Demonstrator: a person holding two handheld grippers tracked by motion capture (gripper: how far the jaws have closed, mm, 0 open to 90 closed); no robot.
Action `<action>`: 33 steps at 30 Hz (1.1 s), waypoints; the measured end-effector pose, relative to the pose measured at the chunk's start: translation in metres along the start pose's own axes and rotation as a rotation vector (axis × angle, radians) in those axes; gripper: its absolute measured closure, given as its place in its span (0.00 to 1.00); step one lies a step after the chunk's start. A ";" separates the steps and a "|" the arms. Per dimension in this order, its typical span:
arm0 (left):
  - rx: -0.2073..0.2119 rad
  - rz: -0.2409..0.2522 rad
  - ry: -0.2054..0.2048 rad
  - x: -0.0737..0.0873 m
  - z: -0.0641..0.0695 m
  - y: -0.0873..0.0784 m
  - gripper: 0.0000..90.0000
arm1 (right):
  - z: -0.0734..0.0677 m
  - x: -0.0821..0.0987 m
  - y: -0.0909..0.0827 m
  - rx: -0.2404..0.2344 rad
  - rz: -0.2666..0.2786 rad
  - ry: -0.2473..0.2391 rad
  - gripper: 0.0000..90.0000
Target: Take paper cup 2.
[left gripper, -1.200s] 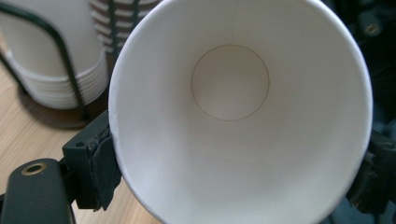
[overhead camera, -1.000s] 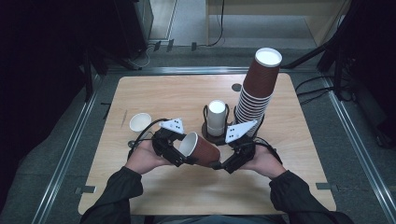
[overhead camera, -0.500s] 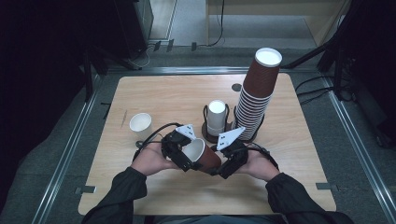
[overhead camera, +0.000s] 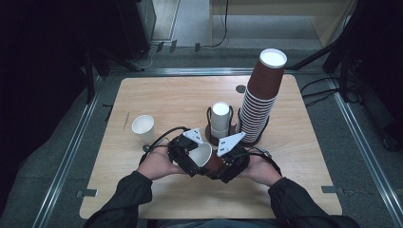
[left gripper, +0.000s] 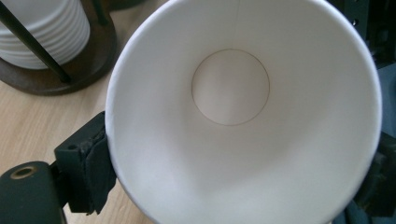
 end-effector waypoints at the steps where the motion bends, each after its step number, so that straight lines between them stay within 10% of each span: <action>1: 0.000 0.008 -0.004 -0.001 0.000 -0.001 0.07 | 0.000 0.000 -0.001 -0.003 0.001 0.001 0.22; 33: 0.062 0.274 -0.051 -0.008 -0.008 -0.038 0.02 | 0.020 -0.013 -0.049 0.072 0.200 0.067 0.22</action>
Point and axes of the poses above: each handheld gripper's, and its own axes: y roughly forward along the jaws, x roughly out of its underside, z roughly to its right, the point moved 9 cm from there along y, roughly forward along the jaws, and after that the axes turned 11 degrees about -y, right-handed, at the moved point
